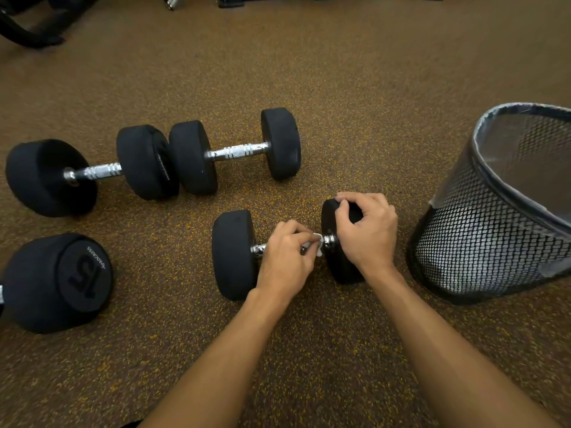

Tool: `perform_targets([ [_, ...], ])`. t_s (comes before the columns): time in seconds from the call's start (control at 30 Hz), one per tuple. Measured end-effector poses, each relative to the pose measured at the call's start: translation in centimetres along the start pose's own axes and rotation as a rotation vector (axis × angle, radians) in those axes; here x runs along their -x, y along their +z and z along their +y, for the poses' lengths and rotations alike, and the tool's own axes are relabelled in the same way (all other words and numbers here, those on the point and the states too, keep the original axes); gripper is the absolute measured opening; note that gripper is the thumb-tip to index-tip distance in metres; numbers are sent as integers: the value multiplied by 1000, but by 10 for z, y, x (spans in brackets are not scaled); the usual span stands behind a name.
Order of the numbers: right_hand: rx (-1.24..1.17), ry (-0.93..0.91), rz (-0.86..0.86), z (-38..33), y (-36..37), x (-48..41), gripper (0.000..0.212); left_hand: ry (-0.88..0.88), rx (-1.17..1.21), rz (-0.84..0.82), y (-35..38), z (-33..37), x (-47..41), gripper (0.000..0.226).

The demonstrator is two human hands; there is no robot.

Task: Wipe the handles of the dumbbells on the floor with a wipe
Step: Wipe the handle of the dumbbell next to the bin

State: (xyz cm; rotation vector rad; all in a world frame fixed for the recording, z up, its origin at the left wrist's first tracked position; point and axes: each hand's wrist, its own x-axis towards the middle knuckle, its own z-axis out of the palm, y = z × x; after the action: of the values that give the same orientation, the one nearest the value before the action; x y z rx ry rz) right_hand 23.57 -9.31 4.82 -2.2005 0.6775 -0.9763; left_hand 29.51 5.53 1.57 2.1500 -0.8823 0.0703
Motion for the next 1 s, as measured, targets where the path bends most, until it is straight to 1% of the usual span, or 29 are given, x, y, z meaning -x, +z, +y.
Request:
perform_targets([
  [0.2,-1,8,-6,0,1,-2,20,9,-7,-49,12,7,-7,15],
  [0.3,6,4,0,0,0,0,19,27,-6,-2,8,-2,-1,15],
  [0.4,-3,-7,27,-1,0,1,17,-18,-4,21,9,-1,-3,13],
  [0.53,2,-9,27,0,1,0,18,-37,14,-63,14,8,-12,12],
  [0.6,1,0,19,0,1,-1,18,-116,61,-122,10,9,-18,15],
  [0.7,4,4,9,0,2,-1,18,-271,77,-275,-1,9,-30,20],
  [0.8,0,-2,2,1,1,0,18,-309,41,-411,-11,5,-43,22],
  [0.87,4,-8,1,1,1,0,19,-334,12,-436,-15,3,-45,22],
  [1.0,13,-15,9,3,1,0,20,-321,-39,-411,-11,10,-46,22],
])
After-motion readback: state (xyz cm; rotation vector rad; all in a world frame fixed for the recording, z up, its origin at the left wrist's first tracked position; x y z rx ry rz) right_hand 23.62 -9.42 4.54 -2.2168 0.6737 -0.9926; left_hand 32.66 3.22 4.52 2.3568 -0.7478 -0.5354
